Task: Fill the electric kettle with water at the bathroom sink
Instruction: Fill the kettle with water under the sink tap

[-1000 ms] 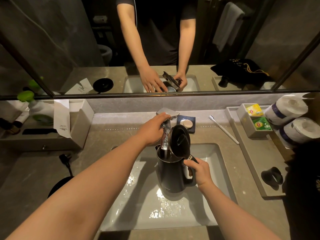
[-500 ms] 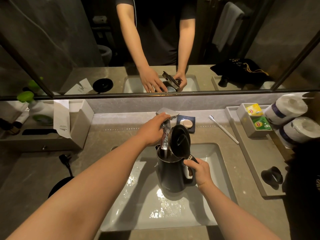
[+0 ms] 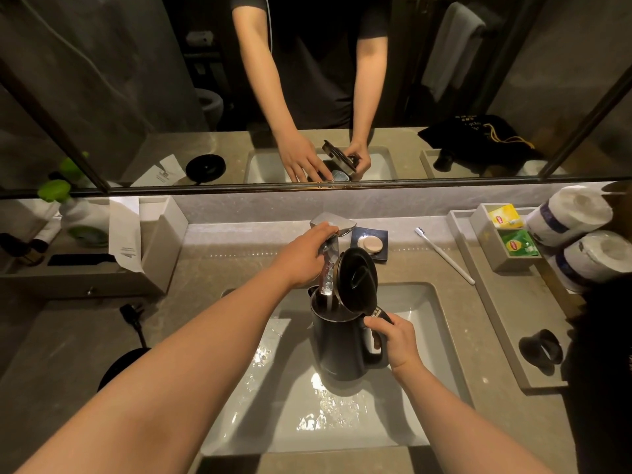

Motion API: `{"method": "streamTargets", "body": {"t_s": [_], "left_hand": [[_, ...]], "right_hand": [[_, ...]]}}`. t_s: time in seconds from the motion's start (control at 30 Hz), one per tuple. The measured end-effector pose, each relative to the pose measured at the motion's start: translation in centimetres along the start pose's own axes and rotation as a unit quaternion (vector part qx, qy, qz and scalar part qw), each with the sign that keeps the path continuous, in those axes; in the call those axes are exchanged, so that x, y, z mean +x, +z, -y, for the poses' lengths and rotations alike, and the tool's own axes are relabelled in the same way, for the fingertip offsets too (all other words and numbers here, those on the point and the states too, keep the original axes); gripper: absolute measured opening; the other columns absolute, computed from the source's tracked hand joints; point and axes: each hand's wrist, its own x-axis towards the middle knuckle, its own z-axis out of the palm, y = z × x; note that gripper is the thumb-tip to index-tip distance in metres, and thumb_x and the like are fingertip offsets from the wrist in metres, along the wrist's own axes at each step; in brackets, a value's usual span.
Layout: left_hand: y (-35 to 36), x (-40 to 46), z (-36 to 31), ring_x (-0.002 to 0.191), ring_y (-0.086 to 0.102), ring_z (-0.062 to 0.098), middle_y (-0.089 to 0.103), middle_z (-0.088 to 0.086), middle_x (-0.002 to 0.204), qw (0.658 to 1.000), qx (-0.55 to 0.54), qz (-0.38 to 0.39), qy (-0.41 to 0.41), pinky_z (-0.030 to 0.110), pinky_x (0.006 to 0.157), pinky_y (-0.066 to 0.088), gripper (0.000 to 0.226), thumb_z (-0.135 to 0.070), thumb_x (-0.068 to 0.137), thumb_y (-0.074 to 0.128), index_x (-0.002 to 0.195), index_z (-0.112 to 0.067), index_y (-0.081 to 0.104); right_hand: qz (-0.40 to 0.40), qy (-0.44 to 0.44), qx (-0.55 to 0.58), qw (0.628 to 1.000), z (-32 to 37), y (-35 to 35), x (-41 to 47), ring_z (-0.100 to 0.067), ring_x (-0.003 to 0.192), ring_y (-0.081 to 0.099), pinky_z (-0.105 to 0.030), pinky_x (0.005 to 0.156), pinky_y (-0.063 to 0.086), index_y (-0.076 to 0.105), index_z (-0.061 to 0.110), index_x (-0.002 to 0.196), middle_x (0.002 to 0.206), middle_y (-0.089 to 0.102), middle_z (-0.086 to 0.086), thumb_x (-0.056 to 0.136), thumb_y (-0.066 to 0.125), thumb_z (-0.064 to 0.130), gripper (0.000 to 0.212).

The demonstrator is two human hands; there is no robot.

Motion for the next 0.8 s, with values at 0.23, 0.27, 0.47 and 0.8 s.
{"method": "streamTargets", "body": {"t_s": [0.23, 0.27, 0.47, 0.8], "left_hand": [[0.02, 0.03, 0.04, 0.134, 0.036, 0.024, 0.030, -0.001, 0.153, 1.000, 0.010, 0.011, -0.012, 0.033, 0.101, 0.031, 0.057, -0.014, 0.086, 0.048, 0.139, -0.031, 0.035], [0.01, 0.02, 0.02, 0.134, 0.036, 0.024, 0.029, -0.001, 0.153, 1.000, 0.010, 0.011, -0.013, 0.033, 0.101, 0.030, 0.057, -0.014, 0.086, 0.048, 0.139, -0.031, 0.035], [-0.16, -0.14, -0.06, 0.135, 0.034, 0.025, 0.028, 0.000, 0.154, 1.000, 0.001, 0.018, -0.015, 0.038, 0.105, 0.031, 0.059, -0.011, 0.085, 0.047, 0.139, -0.030, 0.034], [-0.20, -0.27, -0.37, 0.136, 0.033, 0.025, 0.026, -0.001, 0.155, 1.000, 0.002, 0.013, -0.027, 0.039, 0.106, 0.031, 0.060, -0.009, 0.086, 0.048, 0.140, -0.032, 0.034]], "right_hand": [[-0.002, 0.001, -0.010, 1.000, -0.36, 0.00, 0.14, -0.023, 0.057, 0.050, -0.036, 0.054, 0.044, 0.066, 0.017, 0.052, 0.048, 0.055, 0.003, 0.058, 0.075, 0.040, 0.025], [-0.001, 0.000, -0.010, 1.000, -0.43, 0.01, 0.17, -0.022, 0.057, 0.051, -0.035, 0.054, 0.044, 0.067, 0.018, 0.052, 0.048, 0.055, 0.003, 0.058, 0.075, 0.040, 0.024], [-0.005, -0.008, -0.001, 1.000, -0.71, -0.11, 0.38, -0.014, 0.055, 0.056, -0.034, 0.055, 0.046, 0.064, 0.000, 0.062, 0.055, 0.060, -0.004, 0.055, 0.076, 0.040, 0.042], [-0.001, -0.008, -0.010, 1.000, -0.48, -0.06, 0.30, -0.013, 0.057, 0.060, -0.031, 0.056, 0.049, 0.069, 0.012, 0.059, 0.056, 0.065, -0.001, 0.056, 0.073, 0.044, 0.032]]}}
